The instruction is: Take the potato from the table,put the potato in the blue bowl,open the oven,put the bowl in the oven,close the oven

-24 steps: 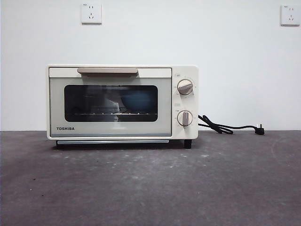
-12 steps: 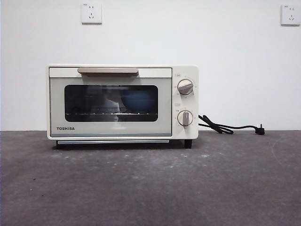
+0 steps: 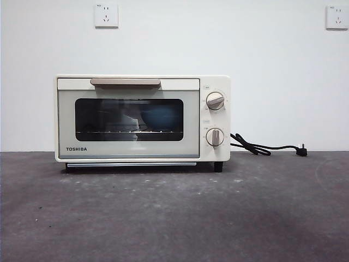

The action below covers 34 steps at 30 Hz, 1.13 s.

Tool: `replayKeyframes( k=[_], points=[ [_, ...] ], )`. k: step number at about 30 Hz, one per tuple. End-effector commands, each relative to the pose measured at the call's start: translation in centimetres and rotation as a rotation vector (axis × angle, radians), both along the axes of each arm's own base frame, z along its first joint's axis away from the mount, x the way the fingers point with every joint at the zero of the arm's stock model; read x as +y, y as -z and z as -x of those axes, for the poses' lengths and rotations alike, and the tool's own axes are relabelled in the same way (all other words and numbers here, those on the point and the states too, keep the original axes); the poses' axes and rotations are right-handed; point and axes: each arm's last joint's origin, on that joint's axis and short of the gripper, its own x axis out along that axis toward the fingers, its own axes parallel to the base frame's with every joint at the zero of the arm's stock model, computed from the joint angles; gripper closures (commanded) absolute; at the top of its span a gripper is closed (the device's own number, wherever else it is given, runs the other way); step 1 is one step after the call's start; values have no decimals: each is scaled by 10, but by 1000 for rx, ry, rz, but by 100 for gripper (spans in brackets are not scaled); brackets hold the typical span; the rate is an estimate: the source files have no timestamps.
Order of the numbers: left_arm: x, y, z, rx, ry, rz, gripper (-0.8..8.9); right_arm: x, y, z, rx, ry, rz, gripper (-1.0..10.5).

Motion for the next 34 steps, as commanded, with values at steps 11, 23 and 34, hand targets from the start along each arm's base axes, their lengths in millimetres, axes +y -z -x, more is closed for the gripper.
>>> replayKeyframes(
  k=[11, 23, 34],
  points=[
    [0, 4, 0, 7, 1, -5, 818, -1, 71, -7, 100, 83, -77, 944],
    [0, 4, 0, 7, 1, -5, 818, -2, 81, -6, 191, 111, -75, 944],
    [0, 4, 0, 7, 1, -5, 818, -2, 80, -6, 187, 111, -79, 944]
  ],
)
